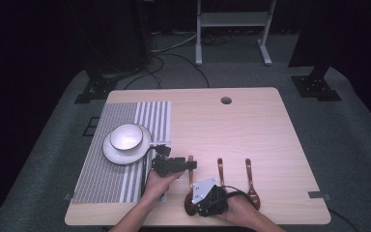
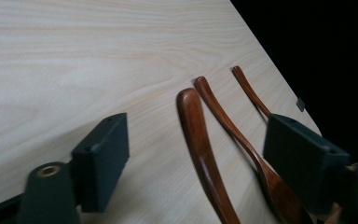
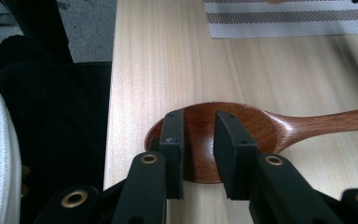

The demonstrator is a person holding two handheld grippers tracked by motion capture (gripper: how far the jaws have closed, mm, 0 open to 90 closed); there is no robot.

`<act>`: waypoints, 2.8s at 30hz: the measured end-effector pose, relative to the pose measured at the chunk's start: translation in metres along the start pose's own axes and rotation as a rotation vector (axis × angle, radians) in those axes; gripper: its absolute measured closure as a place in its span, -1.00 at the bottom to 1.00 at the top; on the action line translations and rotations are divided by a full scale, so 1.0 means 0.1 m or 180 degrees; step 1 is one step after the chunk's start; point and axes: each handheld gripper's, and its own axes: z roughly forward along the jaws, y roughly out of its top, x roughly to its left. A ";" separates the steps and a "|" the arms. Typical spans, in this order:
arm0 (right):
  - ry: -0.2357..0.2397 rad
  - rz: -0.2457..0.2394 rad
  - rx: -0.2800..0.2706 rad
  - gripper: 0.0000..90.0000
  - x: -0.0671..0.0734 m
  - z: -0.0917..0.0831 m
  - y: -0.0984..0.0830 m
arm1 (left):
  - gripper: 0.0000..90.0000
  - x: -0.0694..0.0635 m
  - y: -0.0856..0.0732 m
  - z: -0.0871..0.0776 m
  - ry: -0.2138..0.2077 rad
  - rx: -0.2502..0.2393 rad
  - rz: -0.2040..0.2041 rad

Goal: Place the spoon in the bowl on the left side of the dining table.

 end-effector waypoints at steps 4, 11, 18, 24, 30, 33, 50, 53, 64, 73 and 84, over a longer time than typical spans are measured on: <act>0.0008 -0.0010 -0.0020 0.61 0.00 0.00 -0.01 | -0.27 0.01 0.00 0.04 0.0006 0.0001 0.0004; 0.0010 -0.0056 -0.0037 0.61 0.00 0.00 -0.01 | 0.09 0.10 -0.03 0.02 -0.0177 -0.0052 -0.0169; 0.0034 -0.0074 -0.0054 0.61 -0.02 0.00 -0.02 | 0.56 0.12 -0.03 0.00 -0.0279 -0.0108 -0.0168; 0.0023 -0.0120 -0.0059 0.61 -0.01 0.00 -0.03 | 0.68 0.13 -0.03 0.00 -0.0323 -0.0122 -0.0222; 0.0036 -0.0144 -0.0059 0.60 -0.02 -0.01 -0.03 | 0.73 0.13 -0.03 0.01 -0.0429 -0.0143 -0.0288; 0.0053 -0.0153 -0.0055 0.51 -0.01 -0.02 -0.03 | 0.79 0.14 -0.04 0.01 -0.0529 -0.0183 -0.0345; -0.0134 0.0177 -0.0370 0.19 -0.16 -0.42 -0.20 | 0.87 0.01 -0.01 -0.01 -0.0827 -0.0318 -0.0407; -0.0223 0.0288 -0.0366 0.17 -0.21 -0.53 -0.29 | 0.87 0.01 0.00 -0.02 -0.0795 -0.0326 -0.0393; -0.0345 0.0449 -0.0331 0.14 -0.27 -0.70 -0.45 | 0.87 0.01 0.10 -0.12 -0.0701 -0.0346 -0.0294; -0.0439 0.0546 -0.0356 0.12 -0.29 -0.80 -0.56 | 0.87 0.00 0.24 -0.25 -0.0547 -0.0382 -0.0177; -0.0497 0.0611 -0.0368 0.06 -0.30 -0.86 -0.60 | 0.87 -0.04 0.44 -0.47 -0.0314 -0.0421 -0.0004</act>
